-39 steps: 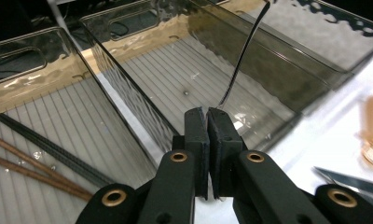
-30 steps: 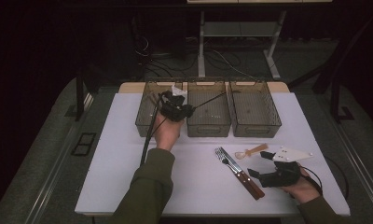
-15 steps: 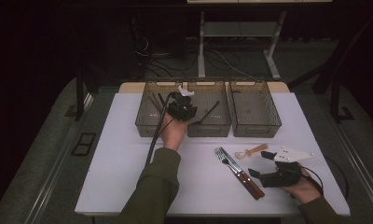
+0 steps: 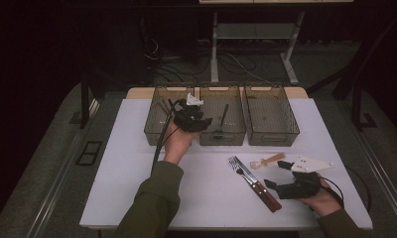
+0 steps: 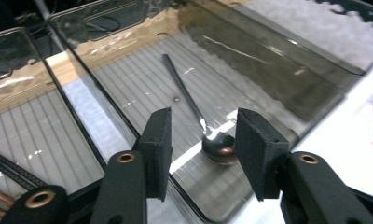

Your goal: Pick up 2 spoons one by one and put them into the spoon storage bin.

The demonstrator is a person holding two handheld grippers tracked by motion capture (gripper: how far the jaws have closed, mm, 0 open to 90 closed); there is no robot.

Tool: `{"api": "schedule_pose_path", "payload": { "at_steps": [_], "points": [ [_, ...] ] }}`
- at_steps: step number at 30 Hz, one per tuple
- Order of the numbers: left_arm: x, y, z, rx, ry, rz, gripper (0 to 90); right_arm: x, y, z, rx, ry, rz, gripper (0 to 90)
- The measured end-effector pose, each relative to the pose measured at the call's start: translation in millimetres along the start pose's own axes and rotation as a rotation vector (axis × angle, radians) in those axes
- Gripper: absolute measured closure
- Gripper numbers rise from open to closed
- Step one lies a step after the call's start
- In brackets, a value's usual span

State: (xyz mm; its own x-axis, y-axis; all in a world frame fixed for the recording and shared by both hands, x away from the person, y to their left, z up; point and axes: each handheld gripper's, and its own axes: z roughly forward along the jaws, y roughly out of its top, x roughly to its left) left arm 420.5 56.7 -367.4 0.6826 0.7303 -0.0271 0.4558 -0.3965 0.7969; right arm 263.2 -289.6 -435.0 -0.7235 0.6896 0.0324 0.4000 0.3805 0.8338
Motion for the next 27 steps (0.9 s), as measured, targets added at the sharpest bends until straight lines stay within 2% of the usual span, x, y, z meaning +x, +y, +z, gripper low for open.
{"api": "schedule_pose_path", "payload": {
  "at_steps": [5,8,10,12,19,27],
  "points": [
    [-2.0,-5.1,-16.0,-0.023,-0.054,0.022,50.1,0.0,-0.1,-0.1,0.001,-0.003,0.003,16.6],
    [-4.5,-13.3,-27.2,-0.056,-0.085,0.016,47.4,-0.1,-0.3,0.0,0.005,-0.003,0.004,16.6],
    [-5.3,-20.3,-35.5,-0.049,-0.098,0.036,46.4,0.0,-0.3,0.1,0.006,0.000,0.004,16.6],
    [-7.7,-28.5,-42.5,-0.053,-0.111,0.032,44.5,0.2,-0.3,0.3,0.009,0.002,0.005,16.6],
    [-13.9,-61.1,-67.2,-0.057,-0.147,0.067,37.7,0.0,-0.3,0.8,0.022,0.006,0.010,16.6],
    [-14.0,-108.2,-86.6,-0.050,-0.169,0.069,30.6,-1.0,-0.2,1.4,0.036,0.014,0.017,16.6]
  ]
}}
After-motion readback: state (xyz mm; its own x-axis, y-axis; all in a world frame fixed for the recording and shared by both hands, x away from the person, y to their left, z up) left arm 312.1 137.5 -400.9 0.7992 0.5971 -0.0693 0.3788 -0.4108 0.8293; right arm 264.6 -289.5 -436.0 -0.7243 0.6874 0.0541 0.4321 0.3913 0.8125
